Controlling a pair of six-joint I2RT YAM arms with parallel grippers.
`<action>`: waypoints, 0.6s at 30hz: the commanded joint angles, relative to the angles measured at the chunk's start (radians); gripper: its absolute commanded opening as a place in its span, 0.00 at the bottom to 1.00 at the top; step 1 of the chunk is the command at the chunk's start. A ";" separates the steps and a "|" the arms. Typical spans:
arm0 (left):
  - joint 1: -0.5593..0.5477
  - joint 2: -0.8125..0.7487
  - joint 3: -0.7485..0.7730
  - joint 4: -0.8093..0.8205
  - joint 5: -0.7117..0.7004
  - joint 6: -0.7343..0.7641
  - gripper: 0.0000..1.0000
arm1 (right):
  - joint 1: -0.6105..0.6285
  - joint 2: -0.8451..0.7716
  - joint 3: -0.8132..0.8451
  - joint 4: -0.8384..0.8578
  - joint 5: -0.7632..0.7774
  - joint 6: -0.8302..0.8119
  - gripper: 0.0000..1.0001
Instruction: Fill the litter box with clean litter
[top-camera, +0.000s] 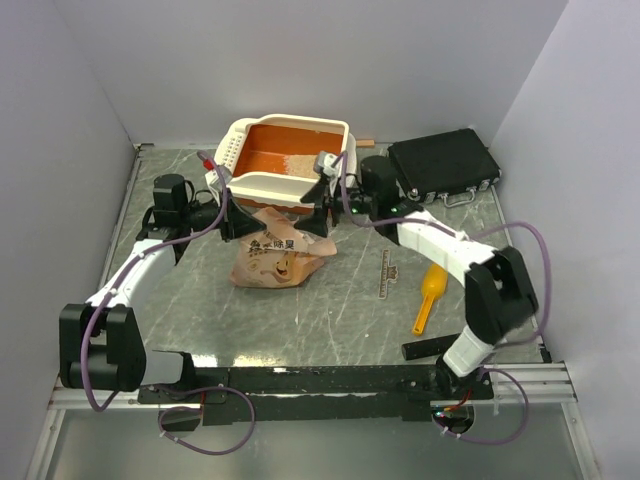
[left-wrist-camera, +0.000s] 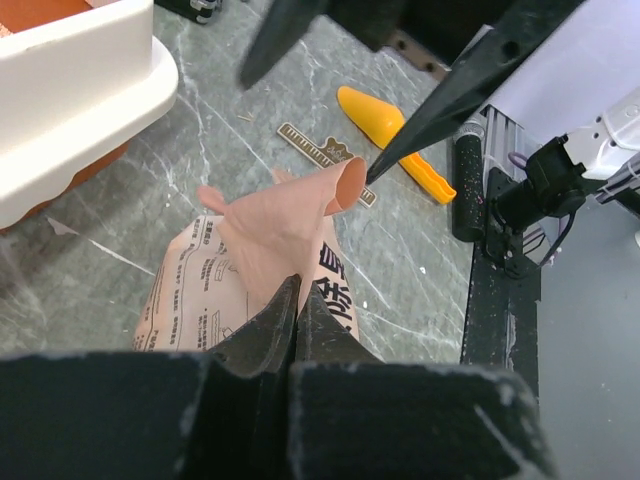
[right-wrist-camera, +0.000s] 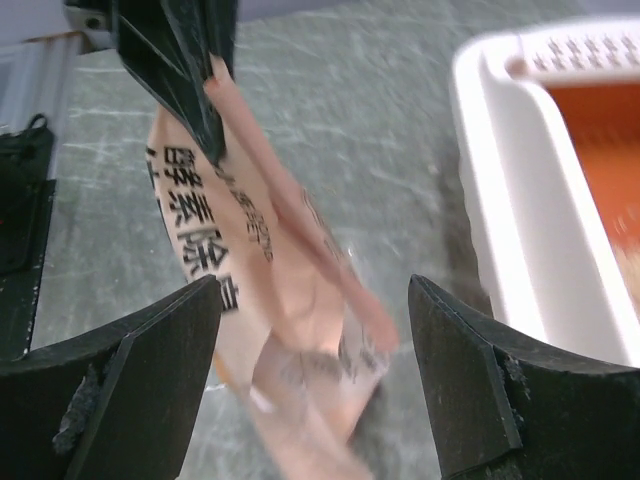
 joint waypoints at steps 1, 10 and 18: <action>-0.008 -0.021 0.046 0.080 0.090 0.007 0.01 | -0.011 0.138 0.143 0.115 -0.278 -0.071 0.82; -0.008 -0.040 0.049 0.089 0.114 0.027 0.01 | -0.008 0.236 0.258 0.078 -0.412 -0.097 0.83; -0.008 -0.043 0.057 0.075 0.134 0.036 0.01 | 0.041 0.302 0.301 0.063 -0.404 -0.088 0.84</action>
